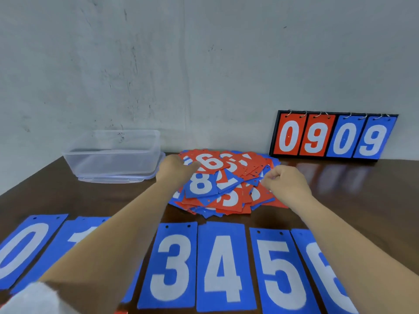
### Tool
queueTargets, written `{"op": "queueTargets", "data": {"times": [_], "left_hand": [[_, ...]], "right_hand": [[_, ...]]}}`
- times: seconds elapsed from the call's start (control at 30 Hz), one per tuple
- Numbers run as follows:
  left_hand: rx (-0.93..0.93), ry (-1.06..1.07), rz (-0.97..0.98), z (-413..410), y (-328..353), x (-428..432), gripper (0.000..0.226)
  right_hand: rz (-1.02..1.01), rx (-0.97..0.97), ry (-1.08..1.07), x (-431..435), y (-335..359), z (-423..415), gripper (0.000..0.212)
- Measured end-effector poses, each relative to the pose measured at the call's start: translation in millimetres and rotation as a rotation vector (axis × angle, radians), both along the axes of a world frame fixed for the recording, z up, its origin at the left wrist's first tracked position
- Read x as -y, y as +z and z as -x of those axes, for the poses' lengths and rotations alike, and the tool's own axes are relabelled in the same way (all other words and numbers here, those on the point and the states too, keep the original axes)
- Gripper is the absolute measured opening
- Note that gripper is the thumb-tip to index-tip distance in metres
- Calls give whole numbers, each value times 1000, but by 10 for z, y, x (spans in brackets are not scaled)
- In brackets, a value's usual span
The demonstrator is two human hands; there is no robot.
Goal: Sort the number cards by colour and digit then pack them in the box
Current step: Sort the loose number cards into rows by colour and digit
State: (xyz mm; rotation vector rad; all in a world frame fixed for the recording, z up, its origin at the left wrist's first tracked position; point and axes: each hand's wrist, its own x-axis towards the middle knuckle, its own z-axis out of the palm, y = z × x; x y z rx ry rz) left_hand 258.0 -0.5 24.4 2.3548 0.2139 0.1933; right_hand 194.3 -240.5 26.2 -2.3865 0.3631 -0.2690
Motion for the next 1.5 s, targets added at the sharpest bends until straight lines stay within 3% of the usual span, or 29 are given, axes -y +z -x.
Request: {"op": "queueTargets", "data": {"times": [0.1, 0.27, 0.43, 0.53, 0.6, 0.7, 0.83, 0.87, 1.0, 1.1, 1.2, 1.37, 1.5], "left_hand": [[-121, 23, -65, -281, -43, 168, 56], [-240, 97, -310, -600, -185, 339, 104], [-247, 152, -278, -746, -237, 370, 81], [-25, 178, -273, -767, -253, 349, 39], [100, 133, -105, -734, -231, 350, 24], [173, 70, 278, -618, -80, 386, 20], [120, -16, 609, -394, 98, 406, 27], [92, -50, 672, -320, 128, 416, 29], [8, -197, 767, 48, 224, 515, 39], [-11, -305, 769, 345, 259, 596, 40], [-28, -386, 820, 607, 266, 633, 29], [-28, -366, 922, 867, 278, 594, 16], [-48, -295, 892, 1075, 277, 574, 16]], "right_hand": [[-44, 20, -7, -11, -71, -198, 7], [-117, 85, -11, 18, -153, -346, 6], [-120, 102, -11, 35, -214, -406, 6], [-117, 108, 6, 29, -197, -406, 10], [-119, 109, 19, 17, -155, -399, 15], [-127, 107, 46, -7, -68, -373, 12], [-188, 144, 87, -59, 98, -260, 4], [-192, 148, 89, -74, 147, -227, 12], [-251, 126, 118, -145, 326, -94, 43], [-358, 163, 142, -193, 412, 53, 35], [-314, 243, 145, -174, 456, 214, 28], [-264, 384, 12, 78, 472, 499, 44], [-390, 362, -25, 330, 459, 729, 20]]}}
